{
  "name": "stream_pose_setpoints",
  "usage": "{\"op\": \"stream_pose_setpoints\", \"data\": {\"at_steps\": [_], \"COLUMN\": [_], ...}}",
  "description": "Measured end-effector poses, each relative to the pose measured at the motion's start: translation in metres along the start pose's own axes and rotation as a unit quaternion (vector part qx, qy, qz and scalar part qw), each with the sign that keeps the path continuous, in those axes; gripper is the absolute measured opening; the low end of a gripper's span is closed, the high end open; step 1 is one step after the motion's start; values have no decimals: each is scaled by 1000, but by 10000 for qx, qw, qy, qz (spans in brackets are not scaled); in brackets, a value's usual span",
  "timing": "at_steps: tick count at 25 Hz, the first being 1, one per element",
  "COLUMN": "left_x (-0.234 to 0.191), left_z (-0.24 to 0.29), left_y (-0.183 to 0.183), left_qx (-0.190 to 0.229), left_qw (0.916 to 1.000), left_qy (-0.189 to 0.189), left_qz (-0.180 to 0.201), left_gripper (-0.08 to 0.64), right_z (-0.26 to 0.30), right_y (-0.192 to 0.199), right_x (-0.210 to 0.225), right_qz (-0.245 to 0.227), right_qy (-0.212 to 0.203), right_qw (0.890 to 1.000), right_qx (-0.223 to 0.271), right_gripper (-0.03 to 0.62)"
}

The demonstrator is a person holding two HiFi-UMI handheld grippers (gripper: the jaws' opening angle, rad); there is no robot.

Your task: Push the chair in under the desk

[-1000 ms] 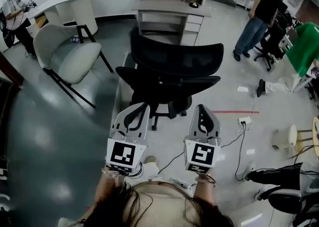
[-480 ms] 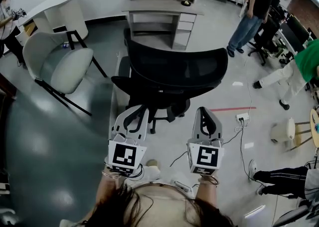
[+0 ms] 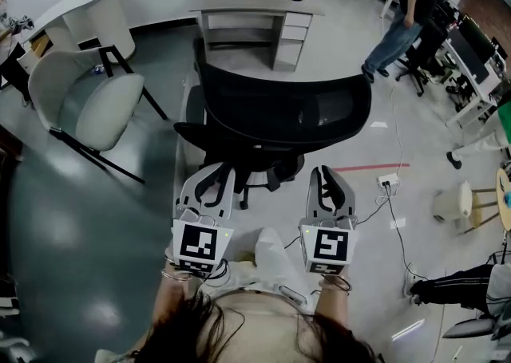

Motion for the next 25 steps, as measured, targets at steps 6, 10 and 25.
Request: {"op": "stream_pose_setpoints", "data": {"at_steps": [6,10,25], "left_x": [-8,-13,-27], "left_z": [15,25,63], "left_y": [-1,5,10], "left_qx": [-100,-232,-920], "left_qw": [9999,9994,9915], "left_qy": [-45,-104,-215], "left_qz": [105,218,893], "left_gripper": [14,15,152], "right_z": [19,31,76], "right_y": [-4,-1,11], "right_x": [5,9,22], "right_qz": [-80,-253,-1295], "right_qy": [-44,-19,-147], "right_qw": [9999,9995,9893], "right_qx": [-89,-170,-661], "right_gripper": [28,28,135]}}
Point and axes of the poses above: the fingertips, and each gripper's own axes: z forward along the fingers, x to its right, y out of its underside, the point moved 8 cm from there along -z, backward along the fingers, and after that the axes turned 8 degrees about -x, right-handed, at the moved point
